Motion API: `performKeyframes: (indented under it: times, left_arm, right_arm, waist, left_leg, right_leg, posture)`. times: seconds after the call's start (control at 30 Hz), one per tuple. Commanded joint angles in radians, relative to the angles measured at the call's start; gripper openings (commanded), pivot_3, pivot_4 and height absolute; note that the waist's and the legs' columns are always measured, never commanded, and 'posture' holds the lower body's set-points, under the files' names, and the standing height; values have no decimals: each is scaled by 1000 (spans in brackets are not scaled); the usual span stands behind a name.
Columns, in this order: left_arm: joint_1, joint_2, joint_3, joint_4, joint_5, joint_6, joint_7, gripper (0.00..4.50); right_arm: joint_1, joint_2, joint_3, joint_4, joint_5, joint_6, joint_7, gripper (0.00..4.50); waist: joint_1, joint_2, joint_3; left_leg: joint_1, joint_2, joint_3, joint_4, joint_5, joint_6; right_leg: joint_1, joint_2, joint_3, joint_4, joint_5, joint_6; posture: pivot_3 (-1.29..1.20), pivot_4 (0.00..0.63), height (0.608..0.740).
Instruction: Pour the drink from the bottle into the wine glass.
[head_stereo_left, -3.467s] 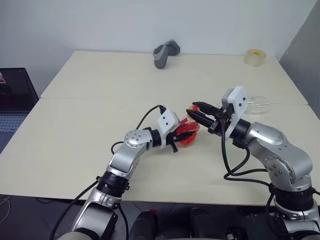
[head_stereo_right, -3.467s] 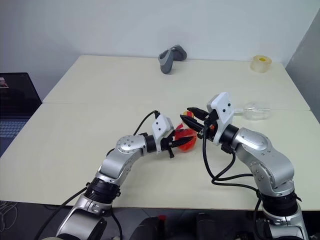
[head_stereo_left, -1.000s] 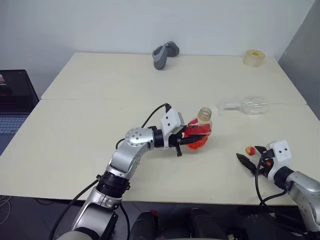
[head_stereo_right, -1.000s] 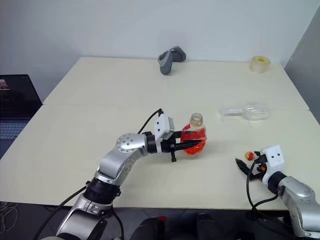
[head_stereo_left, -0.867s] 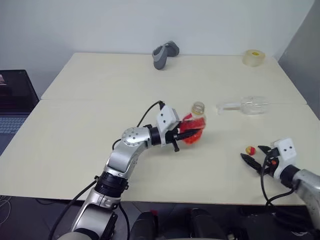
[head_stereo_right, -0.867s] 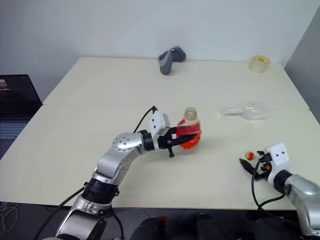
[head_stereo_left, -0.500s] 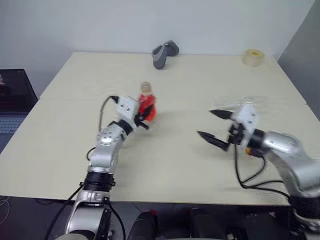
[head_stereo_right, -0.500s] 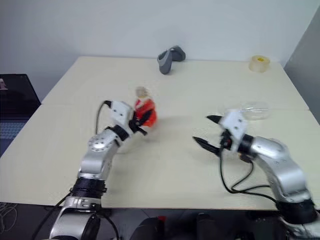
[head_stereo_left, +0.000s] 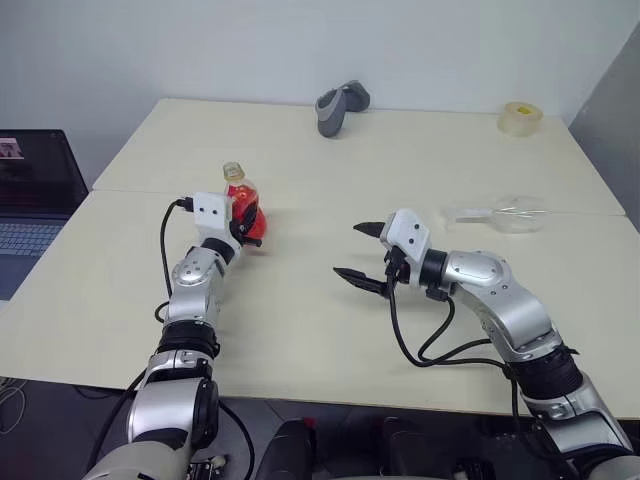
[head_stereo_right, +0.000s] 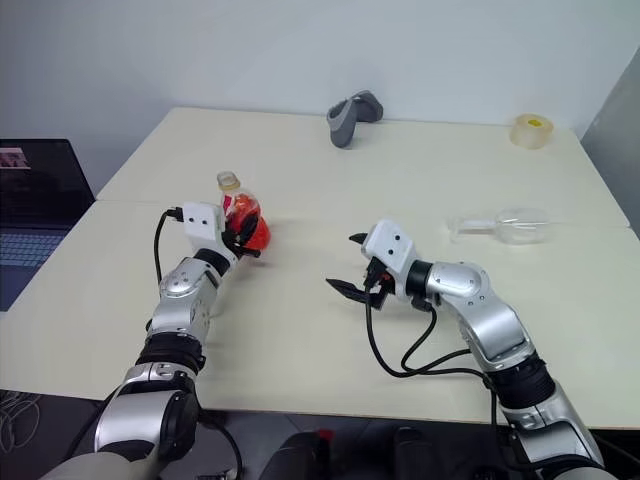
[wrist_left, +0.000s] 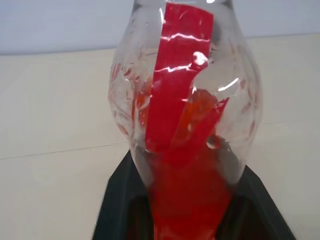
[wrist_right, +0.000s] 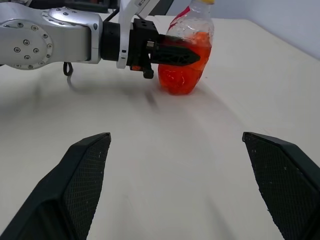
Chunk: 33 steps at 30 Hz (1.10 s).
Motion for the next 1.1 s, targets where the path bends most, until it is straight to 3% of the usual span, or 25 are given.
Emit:
performKeyframes:
  times: [0.03,0.23,0.37,0.6,0.7,0.77,0.97,1.1]
  left_arm:
    - [16,2,10,-7,-12,-26,-11,2540]
    - [144,-22,10,-200,-23,12,11,4465]
    - [287,-30,8,-451,-23,113,50,4465]
    - [532,-21,3,-853,-19,274,100,4465]
    - [611,-10,-75,-1008,30,290,76,4465]
    - [606,-4,-147,-1079,43,308,40,4465]
    - [424,18,-200,-934,-9,341,-89,4465]
    - [297,45,-198,-760,-47,313,-213,4465]
  right_arm:
    - [6,5,-4,-63,-1,-9,6,4500]
    - [39,6,-24,-128,10,23,-8,4500]
    - [97,-16,-78,-215,60,89,-16,4500]
    - [192,-73,-298,-312,201,329,-96,4500]
    - [212,-62,-467,-273,267,491,-188,4500]
    - [210,10,-601,-234,322,579,-290,4500]
    - [60,288,-824,-100,338,691,-641,4500]
    - [-75,399,-978,25,370,620,-806,4500]
  waist:
    - [-1,0,0]
    - [-4,0,0]
    - [-4,0,0]
    - [1,0,0]
    - [1,0,0]
    - [7,0,-1]
    - [-9,1,-1]
    - [-24,3,-2]
  left_leg:
    - [0,0,0,0,0,0]
    - [0,0,0,0,0,0]
    - [0,1,0,-1,0,0]
    - [0,1,0,-1,0,0]
    - [2,1,0,-4,0,0]
    - [2,0,0,-4,0,0]
    - [5,1,2,-6,0,0]
    - [6,1,4,-8,0,0]
  right_leg:
    - [0,0,0,0,0,0]
    - [0,0,1,0,0,0]
    - [0,0,1,0,0,0]
    - [1,-1,1,-1,0,0]
    - [1,-1,1,0,0,-1]
    - [2,-1,1,-1,0,0]
    - [2,2,3,1,0,-1]
    - [1,3,4,1,0,-1]
  posture:
    - [0,150,740]
    - [0,150,740]
    - [0,150,740]
    - [0,150,740]
    - [0,150,740]
    - [0,150,740]
    - [0,150,740]
    - [0,150,740]
